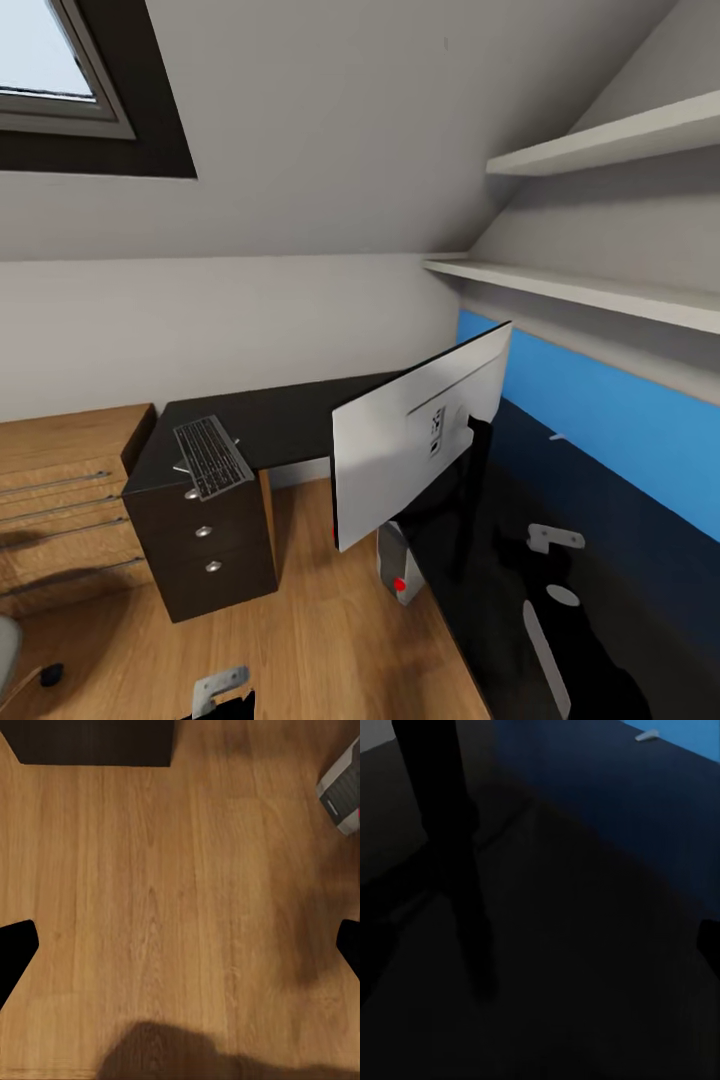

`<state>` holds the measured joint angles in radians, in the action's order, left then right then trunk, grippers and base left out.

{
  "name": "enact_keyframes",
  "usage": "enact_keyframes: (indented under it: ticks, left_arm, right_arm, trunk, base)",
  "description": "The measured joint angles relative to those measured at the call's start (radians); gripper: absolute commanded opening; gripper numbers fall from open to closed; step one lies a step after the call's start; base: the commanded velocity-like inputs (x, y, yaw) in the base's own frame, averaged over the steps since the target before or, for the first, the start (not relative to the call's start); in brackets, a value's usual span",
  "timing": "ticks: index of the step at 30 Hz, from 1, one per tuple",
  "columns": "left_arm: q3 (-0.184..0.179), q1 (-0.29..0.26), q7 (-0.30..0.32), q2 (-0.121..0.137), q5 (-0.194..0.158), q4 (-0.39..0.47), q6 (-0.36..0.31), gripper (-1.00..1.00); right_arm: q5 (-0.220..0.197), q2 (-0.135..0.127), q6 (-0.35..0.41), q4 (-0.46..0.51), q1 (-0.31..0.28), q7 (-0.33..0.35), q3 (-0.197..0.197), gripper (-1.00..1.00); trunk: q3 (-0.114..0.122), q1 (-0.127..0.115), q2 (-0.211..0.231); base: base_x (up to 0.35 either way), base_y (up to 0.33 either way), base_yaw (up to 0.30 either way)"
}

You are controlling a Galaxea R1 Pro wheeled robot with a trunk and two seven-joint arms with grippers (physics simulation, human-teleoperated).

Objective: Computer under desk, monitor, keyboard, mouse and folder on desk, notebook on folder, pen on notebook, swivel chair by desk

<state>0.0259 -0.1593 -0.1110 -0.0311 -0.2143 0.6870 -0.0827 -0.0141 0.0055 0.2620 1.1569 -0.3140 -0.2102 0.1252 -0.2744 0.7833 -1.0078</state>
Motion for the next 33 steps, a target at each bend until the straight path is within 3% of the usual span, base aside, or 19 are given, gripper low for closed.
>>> enact_keyframes:
  ticks: [3, 9, 20, 31, 33]
  left_arm:
    - [-0.001, 0.0, -0.001, 0.0, -0.001, -0.028, 0.002, 1.0]
    - [0.0, 0.0, -0.001, 0.0, -0.002, -0.047, 0.004, 1.0]
    - [-0.002, 0.0, 0.002, -0.002, -0.003, -0.06, 0.009, 1.0]
    - [-0.002, 0.0, 0.002, -0.002, -0.003, -0.066, 0.009, 1.0]
    - [0.002, 0.0, -0.003, -0.013, -0.003, -0.077, 0.013, 1.0]
  right_arm:
    - [0.001, -0.001, 0.007, -0.013, -0.008, 0.001, 0.0, 1.0]
    - [0.005, -0.004, 0.012, -0.097, -0.101, 0.001, 0.001, 1.0]
    - [0.003, -0.009, -0.023, -0.122, -0.143, -0.001, -0.005, 1.0]
    - [0.006, -0.008, -0.213, -0.217, -0.144, 0.005, -0.006, 1.0]
    - [0.003, 0.002, -0.219, -0.206, -0.133, 0.001, -0.011, 1.0]
  trunk:
    - [-0.009, 0.012, -0.021]
    - [-0.028, 0.035, -0.063]
    - [-0.028, 0.035, -0.063]
    - [-0.028, 0.035, -0.063]
    - [-0.028, 0.035, -0.063]
  base:
    - [0.0, 0.0, 0.0]
    - [0.0, 0.0, 0.0]
    - [0.0, 0.0, 0.0]
    - [0.0, 0.0, 0.0]
    - [0.0, 0.0, 0.0]
